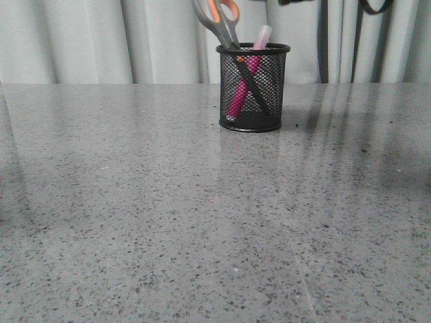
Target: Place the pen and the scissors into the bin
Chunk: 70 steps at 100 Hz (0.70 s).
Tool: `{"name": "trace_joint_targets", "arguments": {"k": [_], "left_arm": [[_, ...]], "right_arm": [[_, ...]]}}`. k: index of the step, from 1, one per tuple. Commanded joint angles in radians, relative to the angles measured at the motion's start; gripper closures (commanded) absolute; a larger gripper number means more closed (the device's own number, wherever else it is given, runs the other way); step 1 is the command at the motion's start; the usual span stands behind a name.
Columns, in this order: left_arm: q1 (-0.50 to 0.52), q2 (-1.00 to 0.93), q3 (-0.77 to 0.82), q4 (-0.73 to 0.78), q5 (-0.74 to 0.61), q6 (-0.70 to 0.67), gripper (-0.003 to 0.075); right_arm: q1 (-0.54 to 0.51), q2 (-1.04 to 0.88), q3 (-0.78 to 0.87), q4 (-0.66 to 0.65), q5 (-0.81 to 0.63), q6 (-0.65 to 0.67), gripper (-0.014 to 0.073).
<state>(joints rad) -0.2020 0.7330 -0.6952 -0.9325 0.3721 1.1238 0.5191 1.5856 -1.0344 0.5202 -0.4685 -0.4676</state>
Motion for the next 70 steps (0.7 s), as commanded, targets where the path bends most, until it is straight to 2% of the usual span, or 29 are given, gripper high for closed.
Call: {"name": "trace_joint_targets", "arguments": {"k": [1,12,17,24,34,49,70], "left_arm": [[0.003,-0.006,-0.026,-0.034,-0.043,-0.011,0.0739],[0.003,-0.006,-0.026,-0.030,-0.043,-0.011,0.0739],[0.003,-0.006,-0.026,-0.024,-0.043,-0.011,0.0739],[0.003,-0.006,-0.026,-0.005,-0.043,-0.011,0.0739],[0.003,-0.006,-0.026,0.002,-0.043,-0.011,0.0739],[0.003,-0.006,-0.024,0.011,-0.043,-0.011,0.0739],[0.003,-0.029,0.035,-0.003,-0.085,-0.011,0.0740]], "right_arm": [[-0.002,-0.088,-0.023,-0.019,-0.083,0.002,0.0319],[-0.002,-0.154,-0.023,-0.019,-0.074,-0.005,0.0326],[-0.004,-0.187,-0.023,-0.019,-0.052,-0.017,0.0360],[-0.011,-0.238,-0.023,-0.019,-0.002,-0.040,0.0454],[-0.033,-0.311,-0.009,-0.019,0.099,-0.055,0.0673],[-0.069,-0.434,0.086,-0.019,0.119,-0.080,0.0659],[-0.137,-0.652,0.319,-0.019,0.134,-0.080,0.0659]]}}
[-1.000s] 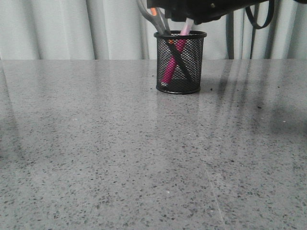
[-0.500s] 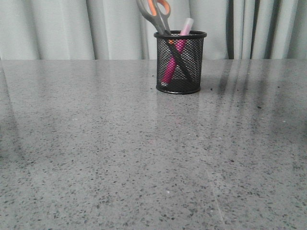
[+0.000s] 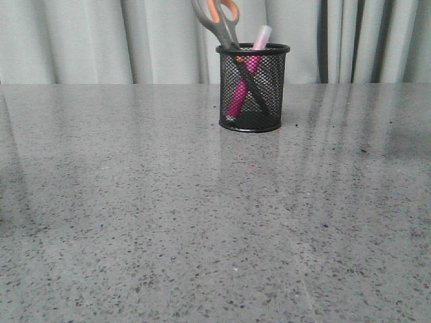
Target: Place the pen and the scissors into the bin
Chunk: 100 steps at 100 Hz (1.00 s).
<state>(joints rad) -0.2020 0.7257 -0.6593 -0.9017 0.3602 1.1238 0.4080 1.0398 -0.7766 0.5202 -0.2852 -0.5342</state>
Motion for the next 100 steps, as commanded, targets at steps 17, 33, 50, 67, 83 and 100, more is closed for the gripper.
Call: {"name": "trace_joint_targets", "arguments": {"k": [17,33,50,67,83,100], "left_arm": [[0.003,-0.127,0.103,-0.066,-0.203,-0.011,0.0739],[0.003,-0.268,0.213,-0.079,-0.259,-0.011,0.0739],[0.003,-0.424,0.326,-0.134,-0.287,-0.011,0.0739],[0.003,-0.547,0.420,-0.182,-0.299,-0.011,0.0739],[0.003,-0.595,0.468,-0.182,-0.320,-0.011,0.0739],[0.003,-0.595,0.471,-0.193,-0.320,-0.011,0.0739]], "right_arm": [[-0.045,-0.296,0.263,-0.019,-0.049,-0.015,0.0659],[-0.045,-0.458,0.421,-0.019,-0.035,-0.015,0.0659],[-0.045,-0.588,0.537,-0.019,-0.028,-0.015,0.0659],[-0.045,-0.686,0.593,-0.019,0.029,-0.015,0.0659],[-0.045,-0.731,0.628,-0.019,0.031,-0.015,0.0659],[-0.045,-0.733,0.629,-0.019,0.033,-0.015,0.0662]]}}
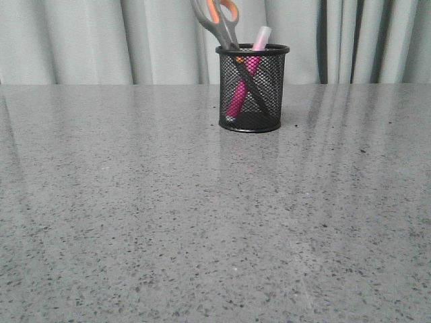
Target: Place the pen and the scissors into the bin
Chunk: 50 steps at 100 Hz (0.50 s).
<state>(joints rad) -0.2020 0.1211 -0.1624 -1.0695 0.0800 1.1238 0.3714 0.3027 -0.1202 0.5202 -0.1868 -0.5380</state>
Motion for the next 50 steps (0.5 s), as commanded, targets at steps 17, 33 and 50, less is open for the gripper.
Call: {"name": "trace_joint_targets", "arguments": {"k": [17,33,50], "left_arm": [[0.003,0.009,-0.025,-0.090,-0.037,-0.011,0.0739],[0.003,0.009,-0.025,-0.090,-0.037,-0.011,0.0739],[0.003,0.009,-0.025,-0.090,-0.037,-0.011,0.0739]], "right_arm": [[-0.009,0.004,-0.027,-0.019,-0.065,-0.012,0.0662],[-0.009,0.004,-0.027,-0.019,-0.065,-0.012,0.0662],[-0.009,0.004,-0.027,-0.019,-0.065,-0.012,0.0662]]}}
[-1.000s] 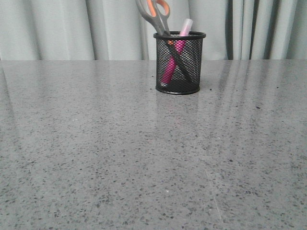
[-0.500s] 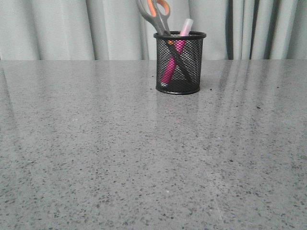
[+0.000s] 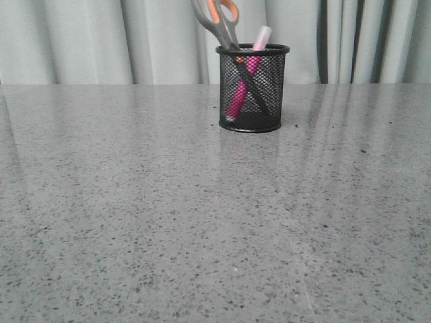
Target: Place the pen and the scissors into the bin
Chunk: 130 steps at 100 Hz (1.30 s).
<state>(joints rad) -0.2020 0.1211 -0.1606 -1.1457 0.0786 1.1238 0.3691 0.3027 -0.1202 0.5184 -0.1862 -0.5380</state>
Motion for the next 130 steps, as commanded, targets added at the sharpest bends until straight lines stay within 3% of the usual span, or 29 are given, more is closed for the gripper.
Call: {"name": "trace_joint_targets", "arguments": {"k": [1,37,48,55,67,70,77,112,130], "left_arm": [[0.003,0.009,-0.027,-0.013,-0.036,-0.011,0.0739],[0.003,0.009,-0.026,-0.013,-0.036,-0.011,0.0739],[0.003,0.009,-0.026,0.146,-0.017,-0.046,0.0739],[0.010,0.009,-0.026,0.404,-0.015,-0.280,0.0739],[0.046,0.009,-0.010,0.928,-0.035,-0.854,0.0739],[0.056,0.005,-0.005,1.053,-0.035,-0.949,0.0739],[0.074,-0.008,0.009,1.179,-0.037,-1.070,0.0739],[0.111,-0.158,0.189,1.171,-0.079,-1.075,0.0739],[0.111,-0.158,0.206,1.060,-0.067,-1.079,0.0739]], "right_arm": [[-0.006,0.004,-0.027,-0.017,-0.066,-0.012,0.0662],[-0.006,0.004,-0.027,-0.017,-0.066,-0.012,0.0662],[-0.006,0.004,-0.027,-0.017,-0.066,-0.012,0.0662],[-0.006,0.004,-0.027,-0.017,-0.066,-0.012,0.0662],[-0.006,0.004,-0.027,-0.017,-0.066,-0.012,0.0662],[-0.006,0.004,-0.027,-0.017,-0.066,-0.012,0.0662],[-0.006,0.004,-0.027,-0.017,-0.066,-0.012,0.0662],[-0.006,0.004,-0.027,-0.017,-0.066,-0.012,0.0662],[-0.006,0.005,-0.027,-0.017,-0.064,-0.012,0.0662]]}}
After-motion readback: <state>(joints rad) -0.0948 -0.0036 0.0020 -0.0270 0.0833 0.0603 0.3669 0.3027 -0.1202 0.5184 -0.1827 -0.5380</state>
